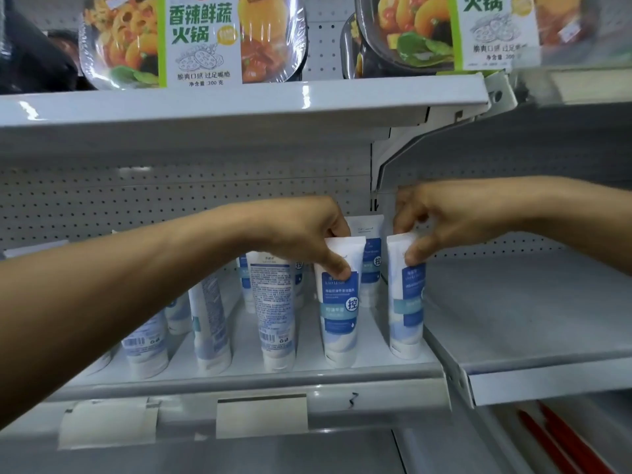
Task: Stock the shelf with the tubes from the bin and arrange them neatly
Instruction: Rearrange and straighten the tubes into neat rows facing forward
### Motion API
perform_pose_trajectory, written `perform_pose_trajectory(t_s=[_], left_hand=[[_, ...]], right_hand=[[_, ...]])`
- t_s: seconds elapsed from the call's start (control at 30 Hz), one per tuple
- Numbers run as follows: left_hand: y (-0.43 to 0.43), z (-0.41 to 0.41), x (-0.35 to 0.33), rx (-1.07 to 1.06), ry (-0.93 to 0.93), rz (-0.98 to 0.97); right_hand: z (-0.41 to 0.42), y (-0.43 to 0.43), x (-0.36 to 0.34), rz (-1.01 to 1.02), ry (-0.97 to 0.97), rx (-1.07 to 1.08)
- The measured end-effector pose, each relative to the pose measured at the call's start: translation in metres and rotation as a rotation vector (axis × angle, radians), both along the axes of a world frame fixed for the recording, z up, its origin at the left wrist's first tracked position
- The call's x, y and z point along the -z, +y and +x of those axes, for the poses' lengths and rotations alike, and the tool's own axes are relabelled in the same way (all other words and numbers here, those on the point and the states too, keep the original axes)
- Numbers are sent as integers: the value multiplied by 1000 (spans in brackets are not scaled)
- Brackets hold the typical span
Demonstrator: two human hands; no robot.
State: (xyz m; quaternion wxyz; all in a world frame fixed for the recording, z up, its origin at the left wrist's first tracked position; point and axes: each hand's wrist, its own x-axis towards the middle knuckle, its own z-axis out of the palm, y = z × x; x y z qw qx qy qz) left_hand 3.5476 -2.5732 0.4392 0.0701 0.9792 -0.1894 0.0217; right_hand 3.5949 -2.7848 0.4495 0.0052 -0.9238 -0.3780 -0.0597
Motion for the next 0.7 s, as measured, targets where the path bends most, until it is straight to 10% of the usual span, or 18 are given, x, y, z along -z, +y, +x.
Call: perform_pose_trajectory(t_s=[0.2,0.7], left_hand=[[0,6,1,16,43,-21],[0,8,1,60,86,-88]], right_hand=[[7,-9,25,277,412,-5],[5,-1,25,310,462,-44]])
